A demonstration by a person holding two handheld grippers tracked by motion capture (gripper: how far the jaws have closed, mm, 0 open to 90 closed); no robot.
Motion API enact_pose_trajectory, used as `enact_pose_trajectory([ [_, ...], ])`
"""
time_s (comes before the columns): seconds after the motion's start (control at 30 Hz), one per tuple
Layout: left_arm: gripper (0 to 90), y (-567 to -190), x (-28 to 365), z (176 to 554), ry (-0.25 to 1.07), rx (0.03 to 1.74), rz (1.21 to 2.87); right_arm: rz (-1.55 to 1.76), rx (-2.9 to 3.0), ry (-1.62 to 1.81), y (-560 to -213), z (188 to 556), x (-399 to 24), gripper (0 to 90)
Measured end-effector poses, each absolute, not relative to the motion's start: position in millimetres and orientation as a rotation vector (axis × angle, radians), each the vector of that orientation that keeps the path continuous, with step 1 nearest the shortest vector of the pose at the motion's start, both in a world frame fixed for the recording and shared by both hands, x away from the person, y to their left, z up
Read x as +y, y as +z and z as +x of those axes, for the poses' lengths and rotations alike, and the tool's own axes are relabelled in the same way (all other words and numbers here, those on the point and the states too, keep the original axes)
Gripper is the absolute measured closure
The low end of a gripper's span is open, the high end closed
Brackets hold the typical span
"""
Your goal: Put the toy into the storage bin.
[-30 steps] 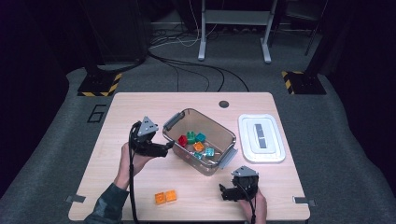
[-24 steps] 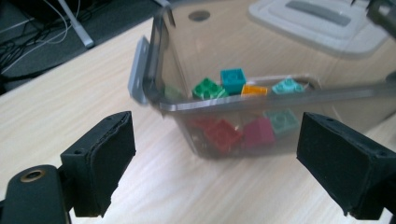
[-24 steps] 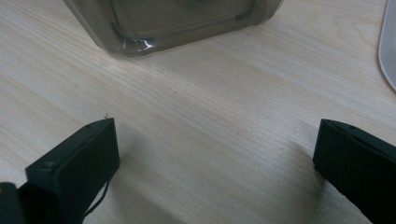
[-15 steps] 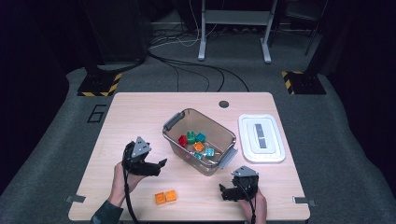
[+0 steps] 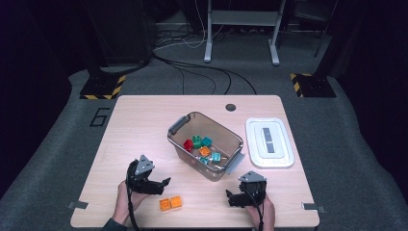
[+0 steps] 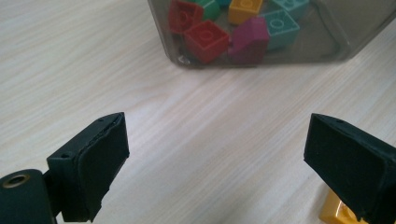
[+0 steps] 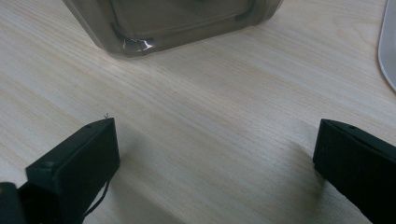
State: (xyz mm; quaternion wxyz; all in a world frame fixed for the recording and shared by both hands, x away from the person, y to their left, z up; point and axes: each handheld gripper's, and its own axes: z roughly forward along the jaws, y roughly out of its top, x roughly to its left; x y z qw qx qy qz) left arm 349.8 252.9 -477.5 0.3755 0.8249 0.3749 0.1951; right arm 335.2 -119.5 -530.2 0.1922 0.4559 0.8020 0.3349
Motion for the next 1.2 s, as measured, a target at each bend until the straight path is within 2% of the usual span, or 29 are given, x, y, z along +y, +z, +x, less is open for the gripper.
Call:
enact_pose_trajectory([
  [0.7, 3.4, -508, 257, 319, 0.411, 0.986, 2.157, 1.276, 2.251, 0.940, -530, 336, -120, 0.0],
  [1.0, 3.2, -514, 252, 311, 0.438, 0.986, 2.151, 1.277, 2.252, 0.942, -530, 336, -120, 0.0],
  [1.2, 3.1, -519, 256, 318, 0.447, 1.002, 2.132, 1.276, 2.251, 0.939, -530, 336, -120, 0.0],
])
